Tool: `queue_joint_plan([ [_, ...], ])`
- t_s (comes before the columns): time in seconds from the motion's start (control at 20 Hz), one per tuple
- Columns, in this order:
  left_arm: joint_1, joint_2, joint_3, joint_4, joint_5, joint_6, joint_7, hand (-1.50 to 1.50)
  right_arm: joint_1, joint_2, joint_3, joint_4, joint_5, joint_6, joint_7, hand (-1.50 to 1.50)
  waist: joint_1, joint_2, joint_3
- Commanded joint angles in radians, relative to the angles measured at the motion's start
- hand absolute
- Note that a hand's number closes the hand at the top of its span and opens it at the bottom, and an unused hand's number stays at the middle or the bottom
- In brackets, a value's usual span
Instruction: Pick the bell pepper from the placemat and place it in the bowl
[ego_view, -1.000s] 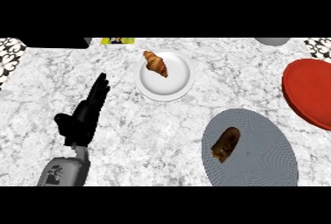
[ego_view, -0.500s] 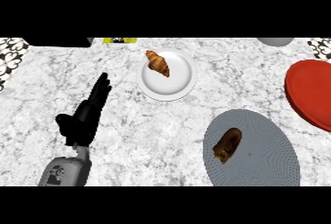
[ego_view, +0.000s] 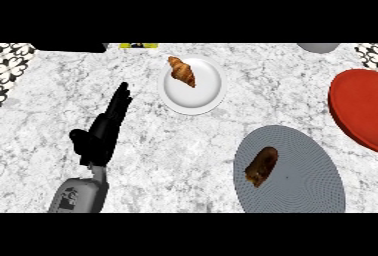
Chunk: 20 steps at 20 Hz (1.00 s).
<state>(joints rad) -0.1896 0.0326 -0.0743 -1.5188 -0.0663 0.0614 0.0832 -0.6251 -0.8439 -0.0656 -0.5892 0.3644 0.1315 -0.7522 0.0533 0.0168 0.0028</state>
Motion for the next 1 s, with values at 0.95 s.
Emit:
queue_joint_plan([
  [0.95, 0.045, 0.021, 0.026, 0.001, 0.027, -0.035, -0.045, 0.00, -0.165, -0.078, -0.154, 0.409, -0.169, 0.432, -0.206, -1.50, -0.004, 0.006, 0.003],
])
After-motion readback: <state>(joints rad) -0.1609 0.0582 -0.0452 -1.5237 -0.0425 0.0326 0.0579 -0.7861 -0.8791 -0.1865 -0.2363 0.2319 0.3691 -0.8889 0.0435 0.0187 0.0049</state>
